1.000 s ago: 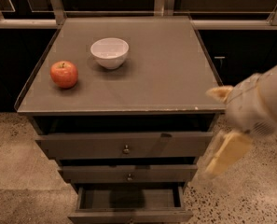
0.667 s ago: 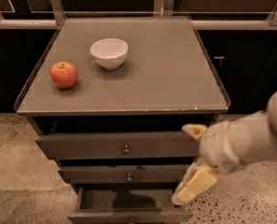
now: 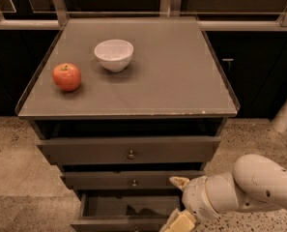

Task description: Close bottom drawer

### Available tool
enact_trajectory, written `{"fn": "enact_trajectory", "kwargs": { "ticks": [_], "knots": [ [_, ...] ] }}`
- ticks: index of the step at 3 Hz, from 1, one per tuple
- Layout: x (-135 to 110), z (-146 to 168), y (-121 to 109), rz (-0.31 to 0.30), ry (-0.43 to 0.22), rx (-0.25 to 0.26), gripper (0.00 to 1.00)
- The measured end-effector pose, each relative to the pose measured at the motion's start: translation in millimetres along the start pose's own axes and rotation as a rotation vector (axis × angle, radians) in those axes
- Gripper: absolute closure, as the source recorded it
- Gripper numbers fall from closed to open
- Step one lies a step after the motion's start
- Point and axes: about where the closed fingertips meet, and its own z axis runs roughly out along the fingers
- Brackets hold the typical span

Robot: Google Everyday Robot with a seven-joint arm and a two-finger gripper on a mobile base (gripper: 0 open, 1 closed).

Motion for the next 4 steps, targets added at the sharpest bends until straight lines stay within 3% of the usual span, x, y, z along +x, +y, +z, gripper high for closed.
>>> {"fn": "enact_trajectory", "kwargs": {
  "ticks": [1,2,3,4],
  "knots": [
    [12,-1,-1,0.030,-0.013,0.003,0.00],
    [76,23,-9,0.167,-0.048,0.017,0.00],
    [128,58,-38,0.270,-0.092,0.043,0.00],
    [166,86,-61,0.373,-0.086,0.024,0.00]
  ]
}}
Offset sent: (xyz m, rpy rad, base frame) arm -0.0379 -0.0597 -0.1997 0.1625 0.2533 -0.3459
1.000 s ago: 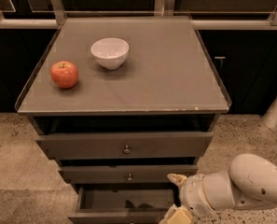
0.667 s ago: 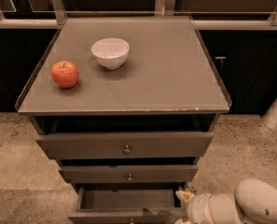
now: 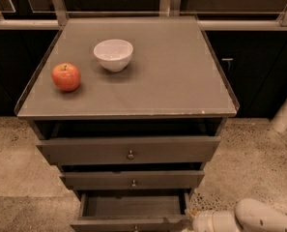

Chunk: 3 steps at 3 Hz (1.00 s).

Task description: Close bottom drawer

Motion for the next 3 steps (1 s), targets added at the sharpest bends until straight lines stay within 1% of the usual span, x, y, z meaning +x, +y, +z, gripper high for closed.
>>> {"fn": "enact_trajectory", "kwargs": {
  "ticks": [1,2,3],
  "knots": [
    [4,4,0,0.009,0.002,-0.009,0.00],
    [12,11,-28,0.056,-0.042,0.000,0.00],
    [34,48,-72,0.140,-0.087,-0.030,0.00]
  ]
}}
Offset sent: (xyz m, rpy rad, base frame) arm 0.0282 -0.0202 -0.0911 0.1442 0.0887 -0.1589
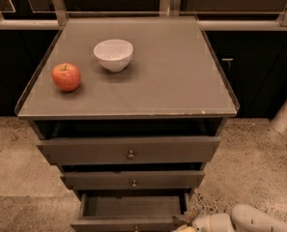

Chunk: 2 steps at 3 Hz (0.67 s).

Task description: Close bottom drawer

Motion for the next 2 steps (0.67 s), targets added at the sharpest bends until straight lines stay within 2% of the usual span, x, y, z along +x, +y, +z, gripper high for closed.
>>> {"fn": "enact_trajectory", "kwargs": {
  "ticks": [1,2],
  "knots": [
    [21,40,-39,0.080,-0.026,-0.039,0.00],
    [28,68,-61,0.127,-0.022,-0.066,0.00]
  ]
}}
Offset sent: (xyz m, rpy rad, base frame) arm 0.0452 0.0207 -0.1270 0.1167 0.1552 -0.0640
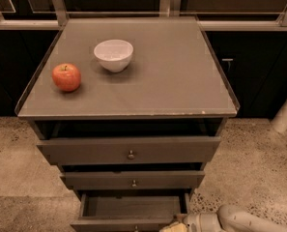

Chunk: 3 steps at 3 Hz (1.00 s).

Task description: Close bottom drawer

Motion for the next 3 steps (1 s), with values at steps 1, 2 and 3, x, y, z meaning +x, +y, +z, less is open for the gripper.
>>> {"fn": "enact_trajectory", "kwargs": {
  "ticks": [1,2,3],
  "knots": [
    [-0.8,2.5,-3.4,0.002,-0.003,0.000,0.19],
    [-0.7,2.6,-3.3,0.002,-0.003,0.000,0.43],
    [-0.7,2.6,-3.3,0.002,-0.003,0.000,0.65]
  ]
}}
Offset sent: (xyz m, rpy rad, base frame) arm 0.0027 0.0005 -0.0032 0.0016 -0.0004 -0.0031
